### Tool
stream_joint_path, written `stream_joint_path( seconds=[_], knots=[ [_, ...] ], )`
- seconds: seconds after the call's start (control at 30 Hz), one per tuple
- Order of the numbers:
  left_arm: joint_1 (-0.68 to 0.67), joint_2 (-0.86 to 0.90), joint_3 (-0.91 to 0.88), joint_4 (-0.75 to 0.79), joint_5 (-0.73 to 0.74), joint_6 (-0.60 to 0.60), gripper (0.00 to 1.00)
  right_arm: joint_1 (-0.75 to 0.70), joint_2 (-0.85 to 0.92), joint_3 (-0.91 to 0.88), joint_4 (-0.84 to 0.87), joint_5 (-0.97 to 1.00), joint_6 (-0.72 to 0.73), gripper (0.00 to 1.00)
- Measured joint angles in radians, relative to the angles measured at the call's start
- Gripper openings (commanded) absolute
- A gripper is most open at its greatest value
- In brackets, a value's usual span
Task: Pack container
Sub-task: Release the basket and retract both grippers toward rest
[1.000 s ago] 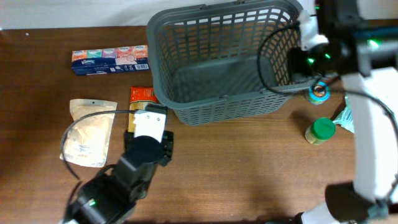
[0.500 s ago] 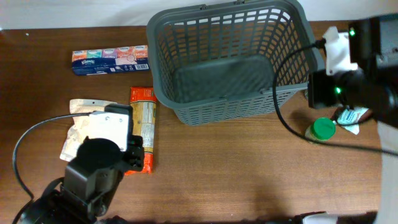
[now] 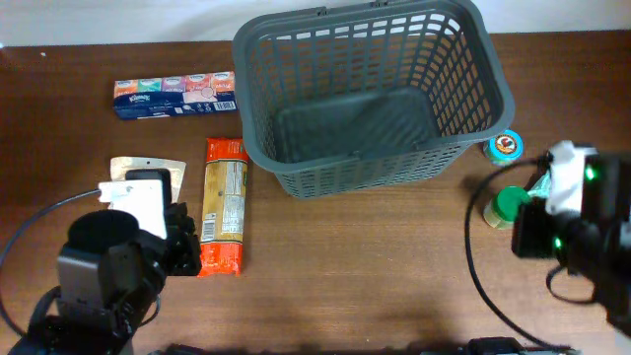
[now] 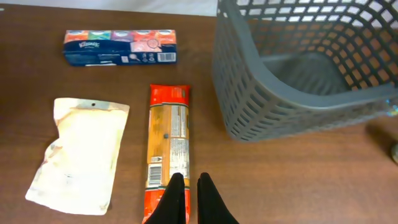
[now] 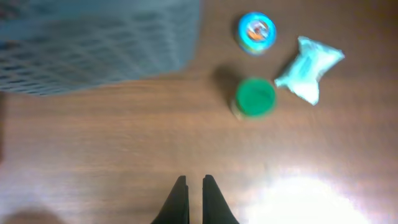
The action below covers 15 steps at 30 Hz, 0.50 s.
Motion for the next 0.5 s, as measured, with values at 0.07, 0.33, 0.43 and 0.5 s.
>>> stream_joint_path(
  seconds=[0.07, 0.33, 0.43, 0.5],
  knots=[
    [0.019, -0.003, 0.000, 0.000, 0.010, 0.000, 0.02, -0.047, -0.053, -0.066, 0.006, 0.003, 0.005, 0.04],
    [0.042, -0.004, 0.000, 0.000, 0.022, 0.002, 0.09, -0.150, -0.170, -0.253, 0.008, -0.029, 0.015, 0.78],
    [0.042, -0.004, 0.000, -0.001, 0.022, 0.009, 0.13, -0.154, -0.170, -0.268, 0.003, -0.045, 0.012, 0.99],
    [0.042, -0.004, 0.000, -0.004, 0.021, 0.010, 0.13, -0.154, -0.170, -0.268, 0.000, -0.054, 0.012, 0.99]
  ],
)
